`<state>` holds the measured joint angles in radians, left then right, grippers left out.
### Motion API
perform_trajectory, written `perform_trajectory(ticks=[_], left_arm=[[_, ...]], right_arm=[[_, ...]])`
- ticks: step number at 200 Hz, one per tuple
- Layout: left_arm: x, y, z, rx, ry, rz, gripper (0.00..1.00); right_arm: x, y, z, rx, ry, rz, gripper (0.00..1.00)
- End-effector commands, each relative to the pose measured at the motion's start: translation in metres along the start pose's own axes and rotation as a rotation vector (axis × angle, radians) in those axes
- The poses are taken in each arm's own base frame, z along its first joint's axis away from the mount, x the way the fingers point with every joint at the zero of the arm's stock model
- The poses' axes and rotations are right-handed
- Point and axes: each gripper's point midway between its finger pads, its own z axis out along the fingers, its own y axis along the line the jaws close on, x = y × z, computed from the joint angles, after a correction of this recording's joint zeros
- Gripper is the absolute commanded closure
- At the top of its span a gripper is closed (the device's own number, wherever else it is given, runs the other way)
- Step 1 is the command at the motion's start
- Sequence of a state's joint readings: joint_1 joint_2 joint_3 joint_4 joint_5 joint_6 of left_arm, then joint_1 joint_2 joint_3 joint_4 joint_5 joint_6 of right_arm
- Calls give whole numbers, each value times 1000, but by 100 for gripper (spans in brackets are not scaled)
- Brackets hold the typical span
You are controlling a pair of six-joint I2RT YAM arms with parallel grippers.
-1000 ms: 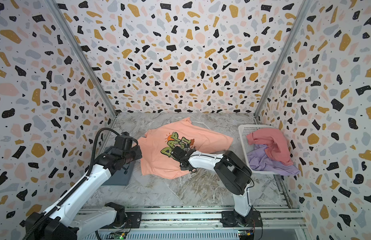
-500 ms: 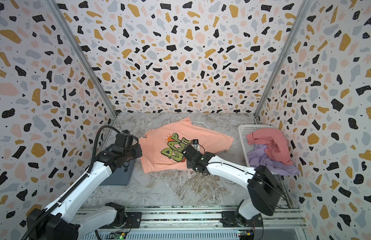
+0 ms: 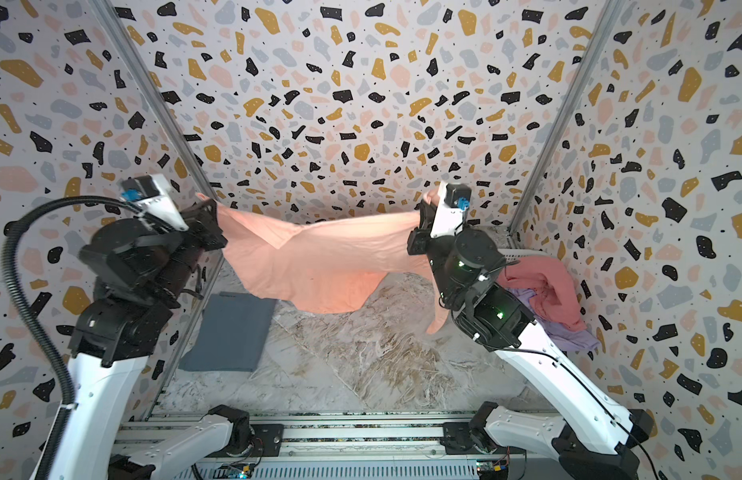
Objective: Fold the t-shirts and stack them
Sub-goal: 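Lift the shirt high with both grippers, shaking it out between them, then lower the shirt flat onto the table with both grippers and release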
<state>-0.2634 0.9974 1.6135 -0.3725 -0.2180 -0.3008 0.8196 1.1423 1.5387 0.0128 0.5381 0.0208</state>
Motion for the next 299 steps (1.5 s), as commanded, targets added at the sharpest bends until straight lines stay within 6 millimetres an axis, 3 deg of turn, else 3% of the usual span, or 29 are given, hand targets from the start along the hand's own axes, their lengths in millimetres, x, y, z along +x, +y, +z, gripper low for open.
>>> perform_trajectory(ticks=[1,19,42,65,104,128,142,148,166,186,205,221,230,245,258,259,262,265,271,280,288,299], left_arm=[[-92,-15,-37,65,-319,11,100],[-114,-21,-47,95,-402,0,100],[-104,-19,-24,72,-395,-8,100],[-72,-20,29,44,-309,4,100],[-19,-23,137,4,-176,3,100],[-8,-23,197,41,-139,-63,100],[-22,-17,216,40,-153,-93,100],[-30,-12,222,38,-161,-98,100],[-72,-5,213,78,-249,-132,100],[-107,3,183,125,-322,-166,100],[-111,4,144,122,-328,-137,100],[-97,6,113,109,-287,-114,100],[-76,12,101,85,-227,-112,100],[-29,25,81,46,-104,-126,100],[25,40,64,2,35,-171,100],[32,42,64,-5,49,-175,100],[47,46,59,-22,86,-189,100],[63,51,55,-37,125,-208,100],[95,57,46,-55,203,-249,100],[145,66,28,-81,320,-315,98],[188,74,11,-110,423,-377,85],[224,76,-12,-116,509,-433,65]], right_arm=[[-94,8,-9,-45,-272,-142,95],[-113,16,-5,-59,-343,-196,95],[-103,19,18,-37,-361,-272,96],[-70,5,62,-1,-301,-285,96],[-7,-40,150,-28,-169,-161,98],[18,-59,195,-90,-113,-79,98],[21,-70,211,-153,-111,-7,98],[13,-75,213,-166,-127,16,98],[-16,-80,210,-193,-187,12,98],[-52,-81,190,-190,-251,-36,98],[-61,-82,169,-190,-241,-61,98],[-42,-79,153,-210,-185,-69,97],[-22,-77,143,-224,-133,-65,95],[30,-79,126,-229,9,-46,95],[90,-83,106,-217,158,-20,93],[103,-85,103,-211,189,-10,93],[111,-86,99,-204,210,-4,92],[134,-89,90,-192,271,20,91],[162,-91,78,-184,342,48,88],[206,-95,54,-157,464,99,77],[245,-97,28,-138,575,140,57],[278,-103,2,-84,675,166,42]])
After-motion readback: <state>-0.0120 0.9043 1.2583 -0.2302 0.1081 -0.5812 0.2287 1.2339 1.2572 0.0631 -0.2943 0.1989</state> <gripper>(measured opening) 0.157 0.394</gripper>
